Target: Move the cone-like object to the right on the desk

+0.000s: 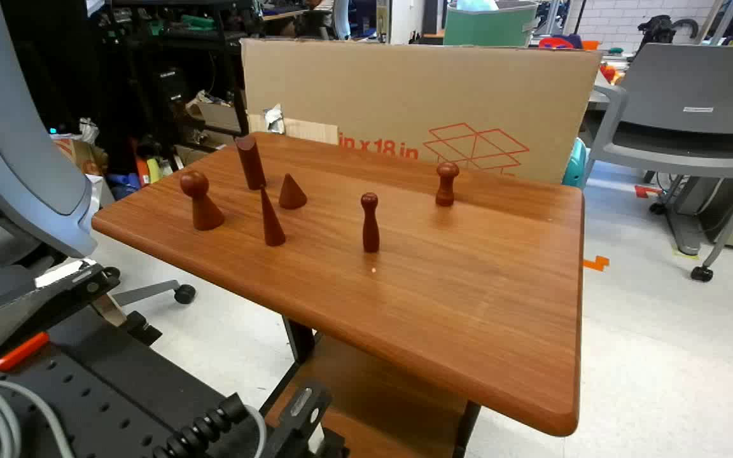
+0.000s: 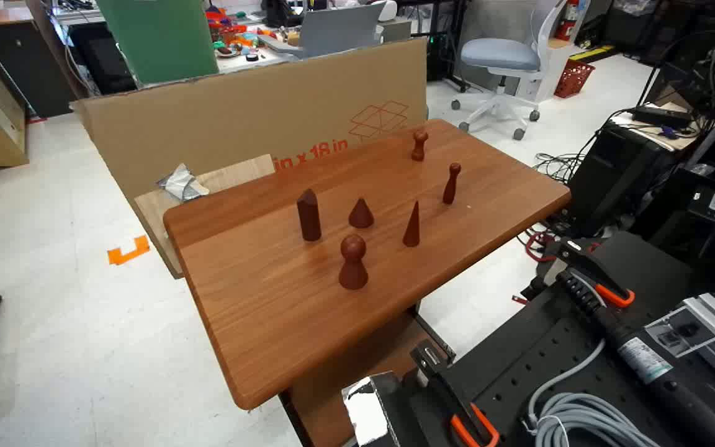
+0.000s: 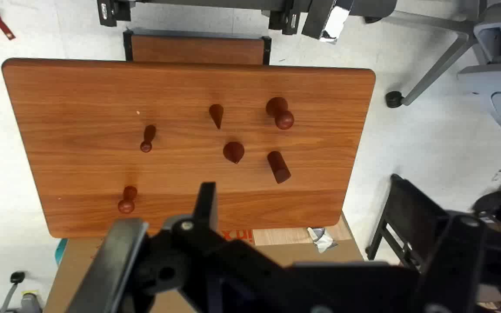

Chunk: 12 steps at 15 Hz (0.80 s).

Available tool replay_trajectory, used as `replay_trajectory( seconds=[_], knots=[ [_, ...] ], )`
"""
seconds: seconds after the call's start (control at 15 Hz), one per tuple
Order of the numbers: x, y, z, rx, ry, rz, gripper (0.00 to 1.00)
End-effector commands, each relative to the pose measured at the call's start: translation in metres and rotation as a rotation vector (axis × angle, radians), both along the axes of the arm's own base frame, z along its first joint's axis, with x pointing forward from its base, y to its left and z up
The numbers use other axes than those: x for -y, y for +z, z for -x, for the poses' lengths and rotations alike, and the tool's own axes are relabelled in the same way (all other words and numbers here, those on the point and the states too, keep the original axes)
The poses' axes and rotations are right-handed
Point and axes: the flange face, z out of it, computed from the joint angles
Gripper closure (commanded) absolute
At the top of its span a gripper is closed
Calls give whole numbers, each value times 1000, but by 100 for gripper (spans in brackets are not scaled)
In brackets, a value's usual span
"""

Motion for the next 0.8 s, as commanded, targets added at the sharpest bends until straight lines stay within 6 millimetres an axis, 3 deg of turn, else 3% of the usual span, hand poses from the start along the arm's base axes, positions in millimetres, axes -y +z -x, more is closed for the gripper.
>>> replay_trajectory(
  seconds=[0.0,0.13,0.33,0.53,0.73],
  knots=[
    [0,1,0,0,0,0,0],
    [0,2,0,1,0,0,0],
    [6,-18,-16,-13,-11,10,0],
    [10,-51,-41,-13,-14,35,0],
    [10,-98,-73,-38,-15,53,0]
  ],
)
